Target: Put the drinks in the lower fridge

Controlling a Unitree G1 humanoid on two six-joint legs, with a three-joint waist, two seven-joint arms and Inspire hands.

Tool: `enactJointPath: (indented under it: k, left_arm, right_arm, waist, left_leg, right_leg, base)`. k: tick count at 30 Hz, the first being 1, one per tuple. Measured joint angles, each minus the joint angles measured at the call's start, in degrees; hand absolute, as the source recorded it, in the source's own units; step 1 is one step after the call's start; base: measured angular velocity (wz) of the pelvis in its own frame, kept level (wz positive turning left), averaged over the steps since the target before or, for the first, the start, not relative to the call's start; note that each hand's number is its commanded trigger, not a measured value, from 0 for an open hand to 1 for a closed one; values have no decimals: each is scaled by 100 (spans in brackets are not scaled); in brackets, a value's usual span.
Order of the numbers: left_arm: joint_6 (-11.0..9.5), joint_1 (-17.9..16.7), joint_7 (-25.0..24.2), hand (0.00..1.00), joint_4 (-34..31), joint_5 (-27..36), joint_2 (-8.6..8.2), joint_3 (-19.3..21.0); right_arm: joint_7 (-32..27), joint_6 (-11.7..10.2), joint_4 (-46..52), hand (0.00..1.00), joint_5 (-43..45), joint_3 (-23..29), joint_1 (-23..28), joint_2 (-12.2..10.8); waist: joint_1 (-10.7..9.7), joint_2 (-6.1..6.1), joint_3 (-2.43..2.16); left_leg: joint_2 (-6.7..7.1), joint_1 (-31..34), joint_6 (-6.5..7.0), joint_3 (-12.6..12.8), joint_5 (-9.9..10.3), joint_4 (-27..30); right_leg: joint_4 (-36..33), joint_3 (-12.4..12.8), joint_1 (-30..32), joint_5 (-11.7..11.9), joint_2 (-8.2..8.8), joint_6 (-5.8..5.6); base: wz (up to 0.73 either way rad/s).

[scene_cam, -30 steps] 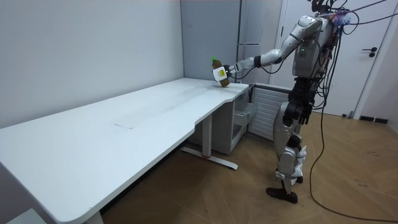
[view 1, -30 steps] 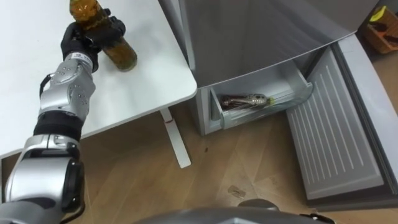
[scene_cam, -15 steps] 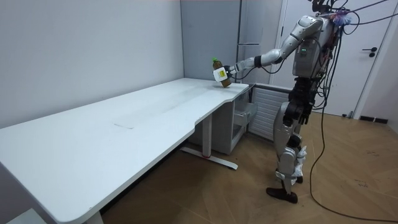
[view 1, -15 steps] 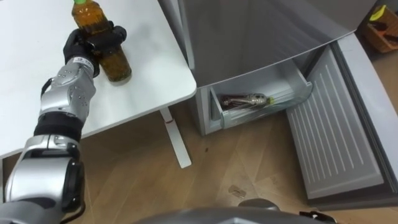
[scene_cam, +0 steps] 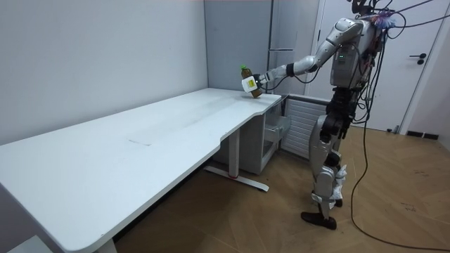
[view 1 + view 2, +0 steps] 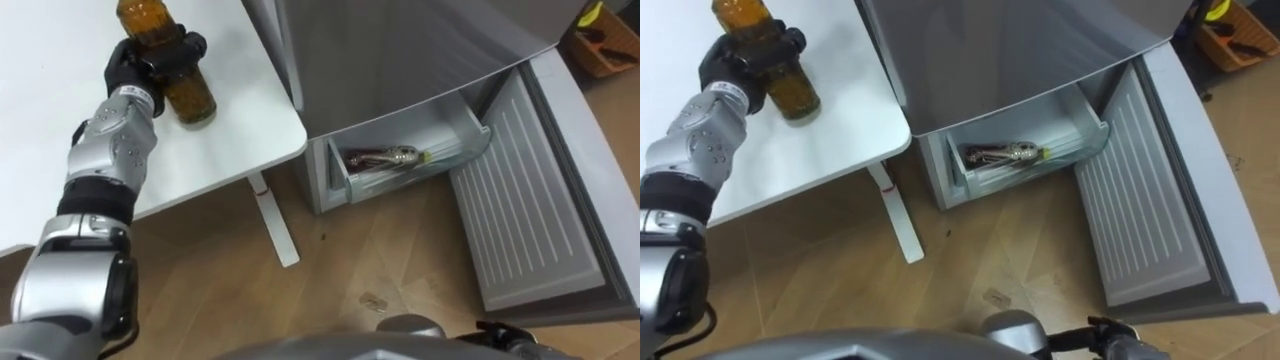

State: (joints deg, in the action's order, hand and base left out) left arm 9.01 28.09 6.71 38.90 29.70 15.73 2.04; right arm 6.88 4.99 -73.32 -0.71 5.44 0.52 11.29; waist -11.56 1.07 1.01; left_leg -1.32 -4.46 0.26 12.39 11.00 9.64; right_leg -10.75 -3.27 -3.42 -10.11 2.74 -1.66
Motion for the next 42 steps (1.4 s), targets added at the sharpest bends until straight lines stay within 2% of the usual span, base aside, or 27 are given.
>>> enactJointPath:
  k: [1, 3, 6, 10, 13, 15, 20, 25, 30, 34, 36, 37, 38, 39, 40, 41, 42]
  left_arm:
    - [-1, 0, -6, 100, -39, 7, -9, -17]
    - [-25, -46, -6, 100, -299, 14, -147, -27]
    - [-166, -285, -92, 100, -940, 7, -367, -301]
    - [-222, -485, -281, 100, -1287, -8, -467, -515]
    - [-227, -778, -279, 100, -1895, -68, -564, -715]
    - [-281, -834, -370, 100, -2107, -52, -596, -1043]
    - [-297, -846, -399, 100, -2193, -35, -656, -1219]
    - [-324, -867, -404, 100, -2200, -21, -747, -1303]
    - [-640, -1013, -402, 100, -2200, 24, -841, -1449]
    - [-829, -1055, -399, 100, -2200, 163, -834, -1700]
    - [-957, -1118, -399, 100, -2200, 235, -836, -1808]
    - [-1024, -1184, -400, 100, -2199, 235, -847, -1865]
    - [-1147, -1282, -403, 100, -2197, 234, -836, -1876]
    - [-1235, -1325, -403, 100, -2197, 235, -813, -1862]
    - [-1393, -1449, -475, 100, -2155, 241, -805, -1795]
    - [-1351, -1576, -517, 100, -2145, 273, -812, -1867]
    - [-1307, -1617, -520, 100, -2141, 327, -873, -1924]
  right_arm:
    - [-1, -25, 58, 0, -54, -39, 1, -6]
    - [15, -87, 211, 0, -193, -228, 4, -13]
    - [75, -266, 496, 0, -203, -542, -2, -15]
    - [164, -371, 693, 0, -200, -655, -10, -32]
    - [202, -407, 800, 0, -209, -713, 4, -98]
    - [206, -426, 850, 0, -196, -835, -2, -125]
    - [325, -502, 1134, 0, -299, -1193, 7, -301]
    - [466, -516, 1480, 0, -330, -1440, 6, -304]
    - [505, -517, 2021, 0, -346, -1846, 6, -297]
    - [584, -525, 2397, 0, -404, -2045, 37, -259]
    - [619, -556, 2603, 0, -506, -2045, 67, -256]
    - [640, -570, 2742, 0, -600, -2044, 98, -248]
    - [659, -573, 2901, 0, -601, -2043, 112, -273]
    - [678, -575, 3042, 0, -602, -2046, 110, -284]
    - [708, -622, 3353, 0, -620, -2068, 157, -248]
    - [689, -642, 3560, 0, -729, -2115, 256, -227]
    - [701, -640, 3632, 0, -845, -2173, 282, -185]
  waist:
    - [12, 1, 0]
    - [102, 1, -1]
    - [241, 4, -5]
    - [277, 3, -8]
    - [224, -5, -14]
    - [252, -35, -33]
    - [258, -85, -54]
    - [287, -85, -54]
    - [329, -85, -54]
    - [393, -87, -53]
    - [388, -88, -52]
    - [388, -51, -27]
    - [413, -40, -25]
    - [430, -78, -33]
    - [337, -91, -26]
    - [231, -52, -20]
    - [187, -65, -13]
  left_leg:
    - [0, 6, 0, 0, 0, 0]
    - [0, 22, 0, 8, 0, -1]
    - [-1, 20, 0, -1, 0, -1]
    - [-3, 21, 0, -13, 0, -1]
    - [0, 69, -1, -92, -1, -1]
    - [1, 46, -1, -157, -1, -3]
    - [0, 13, -1, -155, -1, -3]
    - [11, 5, -1, -154, -1, -4]
    - [9, 3, 0, -143, -1, -8]
    - [10, -6, -1, -179, -1, -20]
    - [-21, -41, 2, -257, -3, -28]
    - [-89, -127, 4, -573, -10, -54]
    - [-154, -171, 0, -1035, -7, -50]
    - [-149, -160, -11, -1142, 0, -36]
    - [-145, -160, -101, -1123, 68, -22]
    - [-185, -182, -153, -900, 93, -28]
    - [-194, -217, -155, -588, 95, -35]
  right_leg:
    - [-2, 10, 12, 0, 0, 1]
    - [-3, 12, 43, 3, 3, 5]
    - [6, -2, 32, 3, 4, 5]
    - [7, -10, 29, 3, 4, 5]
    - [12, -104, 43, 3, 13, 5]
    - [7, -111, 13, 3, 11, 5]
    - [12, -122, -34, 3, 11, 5]
    - [12, -115, -49, 3, 21, 5]
    - [11, -124, -61, 3, 22, 5]
    - [0, -93, -78, 3, 25, 5]
    - [-87, -108, -61, 1, 24, 1]
    - [-470, -163, 148, -57, -27, -3]
    - [-576, -55, 373, -137, -122, 84]
    - [-289, 33, 473, -6, -128, 148]
    - [-62, -88, 469, 327, -100, 149]
    - [-84, -139, 371, 348, -113, 152]
    - [-83, 29, 284, 345, -123, 149]
  base:
    - [-11]
    - [-2]
    - [0]
    - [0]
    - [13]
    - [8]
    - [1]
    - [0]
    - [1]
    - [7]
    - [4]
    - [-14]
    - [-27]
    - [-24]
    - [16]
    - [48]
    - [54]
